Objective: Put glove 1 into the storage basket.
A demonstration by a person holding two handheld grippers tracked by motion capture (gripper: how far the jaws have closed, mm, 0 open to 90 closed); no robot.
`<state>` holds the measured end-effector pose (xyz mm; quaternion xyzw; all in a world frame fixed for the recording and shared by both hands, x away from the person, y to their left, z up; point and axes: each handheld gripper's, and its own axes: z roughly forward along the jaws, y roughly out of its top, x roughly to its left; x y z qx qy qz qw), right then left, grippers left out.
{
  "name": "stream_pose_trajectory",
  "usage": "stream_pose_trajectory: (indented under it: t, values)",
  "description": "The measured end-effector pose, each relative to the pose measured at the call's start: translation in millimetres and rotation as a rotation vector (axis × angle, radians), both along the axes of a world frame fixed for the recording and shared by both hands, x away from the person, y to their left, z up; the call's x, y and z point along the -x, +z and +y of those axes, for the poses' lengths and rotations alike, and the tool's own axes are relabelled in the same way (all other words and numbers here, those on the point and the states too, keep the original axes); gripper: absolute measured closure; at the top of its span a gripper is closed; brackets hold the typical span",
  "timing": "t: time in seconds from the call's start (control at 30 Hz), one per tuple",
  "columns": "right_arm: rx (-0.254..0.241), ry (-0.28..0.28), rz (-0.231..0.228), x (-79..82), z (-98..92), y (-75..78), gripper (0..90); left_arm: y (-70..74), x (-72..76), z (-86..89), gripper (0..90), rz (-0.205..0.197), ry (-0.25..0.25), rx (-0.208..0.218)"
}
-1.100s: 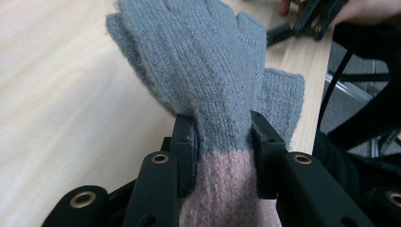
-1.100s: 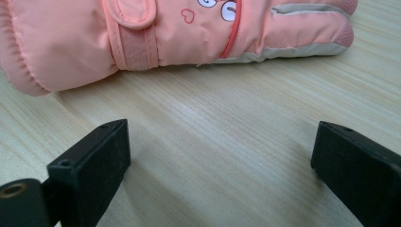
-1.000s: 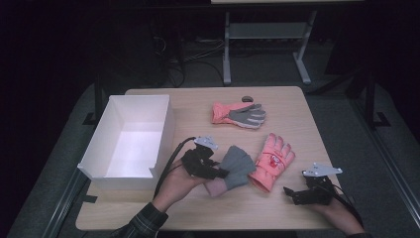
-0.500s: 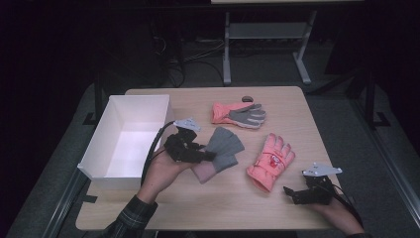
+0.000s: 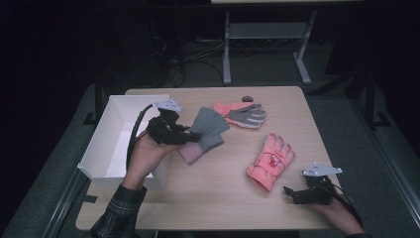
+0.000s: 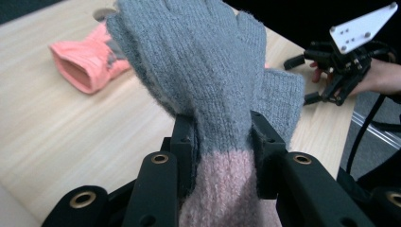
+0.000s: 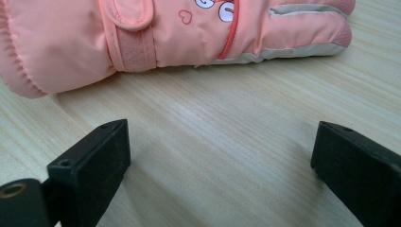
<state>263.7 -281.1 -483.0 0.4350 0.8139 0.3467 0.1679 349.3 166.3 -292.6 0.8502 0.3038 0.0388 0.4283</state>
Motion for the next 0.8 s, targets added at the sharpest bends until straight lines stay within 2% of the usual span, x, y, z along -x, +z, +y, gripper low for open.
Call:
stream_pose_trajectory:
  t: [0.23, 0.4, 0.5, 0.63, 0.67, 0.8]
  values:
    - [-0.001, -0.007, 0.002, 0.7, 0.1, 0.3, 4.9, 2.8, -5.6, 19.6, 67.7, -0.007, 0.044, 0.011]
    - [-0.001, -0.006, 0.002, 0.6, 0.1, 0.2, 4.9, 7.1, -7.5, 41.1, 67.8, -0.019, 0.098, 0.036]
    - [0.000, -0.005, 0.001, 0.6, 0.0, 0.1, 4.9, 9.9, -7.9, 51.7, 67.8, -0.036, 0.127, 0.036]
    - [-0.001, -0.008, 0.002, 0.9, 0.1, 0.3, 4.9, 10.6, -8.4, 61.4, 67.8, -0.035, 0.153, 0.041]
    - [-0.001, -0.008, 0.003, 0.9, 0.2, 0.3, 4.9, 10.9, -8.6, 68.1, 67.8, -0.041, 0.178, 0.041]
    - [-0.001, -0.008, 0.002, 0.9, 0.1, 0.3, 4.9, 12.2, -9.3, 81.2, 67.8, -0.046, 0.213, 0.060]
